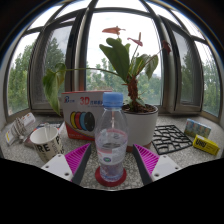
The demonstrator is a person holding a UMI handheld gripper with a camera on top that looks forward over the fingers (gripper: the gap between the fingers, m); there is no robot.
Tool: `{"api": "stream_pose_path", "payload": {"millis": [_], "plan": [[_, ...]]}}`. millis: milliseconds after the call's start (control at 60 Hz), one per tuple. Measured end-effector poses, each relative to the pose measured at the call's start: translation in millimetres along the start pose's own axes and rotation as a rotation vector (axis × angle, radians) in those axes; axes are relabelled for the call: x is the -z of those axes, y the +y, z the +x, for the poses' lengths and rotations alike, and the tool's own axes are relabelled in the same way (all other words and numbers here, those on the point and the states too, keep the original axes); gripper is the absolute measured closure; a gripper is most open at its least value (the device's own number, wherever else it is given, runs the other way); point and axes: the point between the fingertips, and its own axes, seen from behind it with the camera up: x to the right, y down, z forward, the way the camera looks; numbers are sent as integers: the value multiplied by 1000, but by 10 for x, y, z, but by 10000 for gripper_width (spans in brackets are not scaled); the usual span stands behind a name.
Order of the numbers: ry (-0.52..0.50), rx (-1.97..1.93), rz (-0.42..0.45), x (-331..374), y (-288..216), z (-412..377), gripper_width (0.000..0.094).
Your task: Pour water
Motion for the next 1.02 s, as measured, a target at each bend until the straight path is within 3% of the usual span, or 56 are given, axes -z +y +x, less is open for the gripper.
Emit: {"api": "stream_pose_path", "payload": {"millis": [183,617,1017], "plan": [[81,-47,-65,640,-50,119,77],[121,-19,-124,2644,63,37,82],[149,-8,-114,3093,68,32,77]]}}
